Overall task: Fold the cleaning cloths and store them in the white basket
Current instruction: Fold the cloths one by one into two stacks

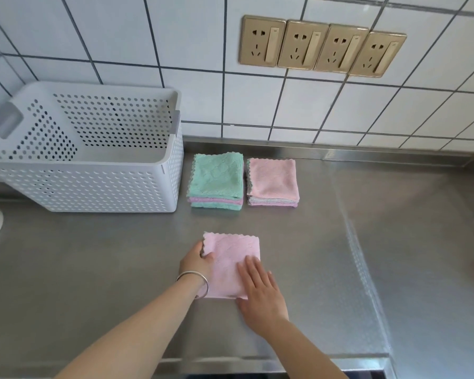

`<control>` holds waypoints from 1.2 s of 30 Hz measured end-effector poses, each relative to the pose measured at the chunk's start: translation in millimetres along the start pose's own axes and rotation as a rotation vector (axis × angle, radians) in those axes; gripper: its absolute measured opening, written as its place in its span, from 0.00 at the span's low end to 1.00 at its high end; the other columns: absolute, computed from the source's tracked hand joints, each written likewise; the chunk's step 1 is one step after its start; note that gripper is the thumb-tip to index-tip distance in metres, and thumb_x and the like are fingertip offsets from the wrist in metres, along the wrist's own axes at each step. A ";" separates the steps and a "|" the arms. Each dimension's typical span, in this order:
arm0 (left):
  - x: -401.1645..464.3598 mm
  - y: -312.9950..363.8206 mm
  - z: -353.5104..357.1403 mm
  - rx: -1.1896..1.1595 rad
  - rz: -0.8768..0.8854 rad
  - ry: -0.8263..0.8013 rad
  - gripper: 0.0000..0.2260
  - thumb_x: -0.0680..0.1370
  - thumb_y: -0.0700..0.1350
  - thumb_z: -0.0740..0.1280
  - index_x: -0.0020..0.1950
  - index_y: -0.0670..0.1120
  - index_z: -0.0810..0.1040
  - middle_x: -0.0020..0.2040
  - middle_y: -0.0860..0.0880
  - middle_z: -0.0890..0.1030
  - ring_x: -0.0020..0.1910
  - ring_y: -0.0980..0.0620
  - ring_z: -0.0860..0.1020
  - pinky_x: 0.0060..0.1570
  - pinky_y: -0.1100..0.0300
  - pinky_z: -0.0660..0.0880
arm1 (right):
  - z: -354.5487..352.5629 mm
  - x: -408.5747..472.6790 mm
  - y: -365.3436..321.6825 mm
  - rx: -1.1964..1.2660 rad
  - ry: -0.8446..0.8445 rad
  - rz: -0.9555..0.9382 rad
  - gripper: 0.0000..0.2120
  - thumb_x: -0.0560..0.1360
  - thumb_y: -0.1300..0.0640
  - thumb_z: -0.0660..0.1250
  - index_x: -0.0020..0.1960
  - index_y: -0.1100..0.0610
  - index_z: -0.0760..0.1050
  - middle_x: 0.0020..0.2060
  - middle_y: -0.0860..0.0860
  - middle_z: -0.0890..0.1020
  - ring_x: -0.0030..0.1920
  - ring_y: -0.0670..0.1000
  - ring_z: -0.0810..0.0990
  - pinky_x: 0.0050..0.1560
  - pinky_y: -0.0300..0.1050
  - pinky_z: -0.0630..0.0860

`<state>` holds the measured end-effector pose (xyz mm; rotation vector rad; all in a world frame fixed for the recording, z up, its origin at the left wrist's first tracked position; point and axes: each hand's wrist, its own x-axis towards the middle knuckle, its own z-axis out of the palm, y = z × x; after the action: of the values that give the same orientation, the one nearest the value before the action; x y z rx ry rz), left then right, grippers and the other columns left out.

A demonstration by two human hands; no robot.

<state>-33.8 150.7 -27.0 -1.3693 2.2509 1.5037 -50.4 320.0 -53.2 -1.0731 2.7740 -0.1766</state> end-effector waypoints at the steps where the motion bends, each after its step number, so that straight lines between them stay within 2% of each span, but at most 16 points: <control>1: 0.4 -2.2 1.2 0.001 0.001 0.010 0.16 0.74 0.41 0.61 0.61 0.51 0.74 0.57 0.46 0.81 0.47 0.45 0.76 0.45 0.62 0.67 | 1.7 0.0 0.2 -0.003 0.002 -0.009 0.41 0.57 0.42 0.71 0.66 0.53 0.65 0.64 0.49 0.77 0.66 0.49 0.65 0.53 0.48 0.79; 5: 4.7 -7.6 4.3 0.041 0.001 0.053 0.19 0.74 0.45 0.64 0.65 0.53 0.71 0.59 0.47 0.80 0.56 0.43 0.78 0.55 0.57 0.74 | 1.5 0.4 -4.0 -0.023 -0.011 0.026 0.38 0.60 0.42 0.69 0.66 0.54 0.65 0.64 0.50 0.76 0.68 0.52 0.63 0.51 0.51 0.80; 7: 5.0 -7.8 6.0 0.110 -0.005 0.075 0.19 0.74 0.47 0.64 0.65 0.54 0.70 0.58 0.46 0.80 0.55 0.42 0.78 0.55 0.54 0.75 | 2.8 -0.2 -5.0 -0.050 -0.013 0.053 0.34 0.64 0.42 0.58 0.66 0.56 0.66 0.65 0.51 0.75 0.75 0.55 0.54 0.54 0.53 0.79; 10: 3.4 -8.9 7.0 0.222 -0.014 0.130 0.18 0.74 0.49 0.64 0.63 0.54 0.69 0.58 0.47 0.79 0.55 0.42 0.77 0.51 0.54 0.74 | 11.5 -1.4 -4.4 -0.056 -0.010 0.069 0.36 0.64 0.40 0.55 0.65 0.60 0.71 0.65 0.54 0.75 0.76 0.52 0.42 0.63 0.56 0.70; 13: 5.9 -13.4 8.7 0.255 -0.008 0.205 0.19 0.72 0.52 0.67 0.61 0.50 0.71 0.59 0.45 0.76 0.59 0.42 0.73 0.53 0.51 0.73 | 6.0 4.9 -10.9 -0.048 0.006 0.057 0.34 0.66 0.40 0.55 0.60 0.62 0.77 0.62 0.56 0.78 0.74 0.54 0.55 0.66 0.54 0.59; 18: 3.3 -20.8 14.2 0.360 -0.013 0.296 0.20 0.69 0.57 0.69 0.57 0.50 0.74 0.59 0.45 0.74 0.60 0.43 0.70 0.53 0.52 0.71 | -6.3 35.4 -7.2 -0.013 -0.016 0.017 0.29 0.69 0.47 0.50 0.60 0.58 0.79 0.63 0.53 0.78 0.68 0.52 0.68 0.58 0.56 0.74; 20: 2.4 -22.0 15.9 0.376 -0.014 0.318 0.19 0.69 0.58 0.69 0.55 0.50 0.75 0.58 0.46 0.73 0.59 0.44 0.69 0.52 0.52 0.71 | -12.4 45.3 -4.5 -0.067 -0.119 0.031 0.36 0.70 0.45 0.40 0.70 0.59 0.67 0.72 0.53 0.65 0.74 0.51 0.55 0.67 0.56 0.65; 22: 2.2 -21.6 17.3 0.405 -0.014 0.335 0.18 0.69 0.59 0.70 0.53 0.51 0.76 0.57 0.46 0.72 0.59 0.44 0.69 0.51 0.52 0.71 | -12.0 47.9 -2.1 -0.090 -0.238 0.001 0.43 0.64 0.43 0.26 0.76 0.58 0.44 0.74 0.48 0.39 0.70 0.49 0.32 0.74 0.55 0.45; 24: 1.5 -20.5 17.9 0.439 -0.022 0.348 0.17 0.68 0.60 0.69 0.51 0.51 0.77 0.57 0.47 0.72 0.59 0.45 0.69 0.51 0.53 0.70 | -9.8 47.6 -2.7 -0.086 -0.279 0.025 0.44 0.62 0.42 0.23 0.76 0.58 0.38 0.71 0.47 0.33 0.68 0.50 0.28 0.74 0.54 0.41; 25: 1.5 -20.4 17.7 0.452 -0.032 0.350 0.17 0.68 0.61 0.69 0.50 0.51 0.78 0.57 0.47 0.72 0.59 0.45 0.69 0.51 0.53 0.70 | -8.8 47.7 -2.8 -0.096 -0.282 0.043 0.43 0.65 0.42 0.27 0.76 0.58 0.44 0.73 0.49 0.39 0.70 0.51 0.32 0.74 0.55 0.48; 27: 2.1 -20.5 16.6 0.472 -0.053 0.340 0.17 0.68 0.62 0.68 0.49 0.52 0.79 0.57 0.48 0.71 0.58 0.46 0.69 0.51 0.54 0.70 | -8.4 46.7 -4.7 -0.023 -0.181 0.120 0.35 0.69 0.41 0.48 0.69 0.58 0.69 0.71 0.53 0.68 0.72 0.52 0.61 0.63 0.52 0.71; 29: 2.3 -20.4 14.6 0.496 -0.069 0.314 0.17 0.69 0.63 0.66 0.49 0.53 0.80 0.58 0.49 0.71 0.59 0.47 0.69 0.53 0.55 0.69 | -11.9 45.3 -5.9 0.147 -0.041 0.196 0.29 0.59 0.47 0.71 0.58 0.58 0.77 0.54 0.53 0.83 0.53 0.54 0.83 0.46 0.44 0.81; 30: 2.1 -19.6 13.9 0.507 -0.075 0.298 0.17 0.69 0.64 0.65 0.49 0.53 0.80 0.58 0.50 0.71 0.59 0.47 0.68 0.53 0.56 0.69 | -14.4 44.0 -5.2 0.265 -0.011 0.281 0.30 0.57 0.53 0.76 0.57 0.59 0.75 0.50 0.54 0.82 0.48 0.56 0.82 0.44 0.44 0.81; 31: 2.0 -17.7 13.0 0.522 -0.081 0.280 0.17 0.70 0.64 0.64 0.49 0.54 0.80 0.58 0.50 0.71 0.59 0.48 0.68 0.54 0.56 0.68 | -15.7 45.0 -2.7 0.397 0.044 0.413 0.29 0.60 0.57 0.75 0.58 0.61 0.72 0.51 0.56 0.79 0.49 0.57 0.80 0.48 0.47 0.80; 33: 1.2 -16.4 13.0 0.524 -0.088 0.249 0.16 0.71 0.63 0.63 0.48 0.53 0.80 0.58 0.50 0.73 0.59 0.47 0.69 0.54 0.56 0.68 | -19.5 49.5 -0.7 0.596 -0.073 0.708 0.20 0.71 0.56 0.66 0.61 0.61 0.70 0.56 0.56 0.75 0.57 0.58 0.74 0.59 0.48 0.72; 36: -4.7 -9.5 10.7 0.378 -0.038 0.225 0.12 0.72 0.57 0.64 0.35 0.50 0.72 0.45 0.48 0.78 0.47 0.43 0.74 0.48 0.56 0.72 | -25.3 51.9 6.6 0.721 -0.208 0.788 0.09 0.73 0.53 0.60 0.48 0.58 0.72 0.49 0.54 0.79 0.52 0.56 0.76 0.52 0.47 0.74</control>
<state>-28.1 160.9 -36.4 -1.5068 2.4558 0.8834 -97.4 291.1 -35.1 0.1661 2.3815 -0.8019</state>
